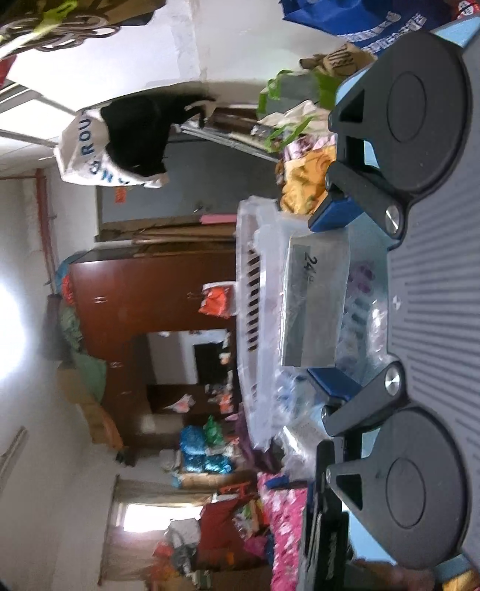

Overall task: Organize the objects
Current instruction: 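Drop the wrapped package into the basket with the left tool while the right drops the white box, then grasp the white KENT pack with the left tool while the right reaches a clear bag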

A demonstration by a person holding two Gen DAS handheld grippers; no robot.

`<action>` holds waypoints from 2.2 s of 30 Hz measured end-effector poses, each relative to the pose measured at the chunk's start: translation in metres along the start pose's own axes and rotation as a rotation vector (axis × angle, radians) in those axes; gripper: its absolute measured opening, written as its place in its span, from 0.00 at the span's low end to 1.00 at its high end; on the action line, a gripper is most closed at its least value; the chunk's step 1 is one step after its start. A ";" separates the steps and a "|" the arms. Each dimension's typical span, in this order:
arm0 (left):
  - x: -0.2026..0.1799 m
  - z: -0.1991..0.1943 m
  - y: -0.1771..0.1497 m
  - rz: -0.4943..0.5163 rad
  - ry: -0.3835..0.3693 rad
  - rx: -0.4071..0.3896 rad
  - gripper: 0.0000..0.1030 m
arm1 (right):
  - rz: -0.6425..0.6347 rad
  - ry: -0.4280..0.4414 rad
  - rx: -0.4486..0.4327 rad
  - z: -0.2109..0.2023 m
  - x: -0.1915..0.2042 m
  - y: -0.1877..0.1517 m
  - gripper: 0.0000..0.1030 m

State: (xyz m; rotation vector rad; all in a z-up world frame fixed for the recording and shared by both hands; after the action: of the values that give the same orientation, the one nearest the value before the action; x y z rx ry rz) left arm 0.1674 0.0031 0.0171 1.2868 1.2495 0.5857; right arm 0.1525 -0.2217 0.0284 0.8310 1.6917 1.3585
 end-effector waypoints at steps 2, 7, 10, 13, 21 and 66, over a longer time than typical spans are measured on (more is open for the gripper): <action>-0.008 -0.009 0.015 -0.001 -0.015 -0.028 0.48 | -0.003 0.010 -0.035 -0.012 0.003 0.015 0.79; -0.024 0.000 0.072 0.008 -0.011 -0.049 0.48 | -0.044 0.020 -0.027 -0.002 0.002 0.063 0.79; -0.022 0.035 0.104 0.008 0.038 -0.018 0.48 | -0.074 0.001 0.006 0.035 -0.005 0.087 0.79; -0.006 0.076 0.121 -0.030 0.104 0.048 0.48 | -0.057 0.004 0.078 0.083 -0.015 0.091 0.79; 0.023 0.120 0.117 -0.066 0.148 0.119 0.82 | -0.067 0.017 0.144 0.134 -0.018 0.072 0.83; -0.052 0.031 -0.076 0.186 0.041 0.413 0.42 | 0.106 0.052 0.339 0.050 -0.011 -0.027 1.00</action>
State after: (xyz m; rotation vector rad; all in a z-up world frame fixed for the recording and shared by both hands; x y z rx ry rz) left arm 0.1574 -0.0750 -0.0404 1.7567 1.3372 0.5009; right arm 0.2014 -0.2143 -0.0010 1.0975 1.9756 1.1859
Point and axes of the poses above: each gripper's, at about its wrist camera, not at the fingertips, and z roughly the way its jaws point, x to its left, y to its top, the point moved 6 cm from there along z, roughly the way its jaws point, and after that the axes turned 12 degrees about -z, right-handed, at the moved point
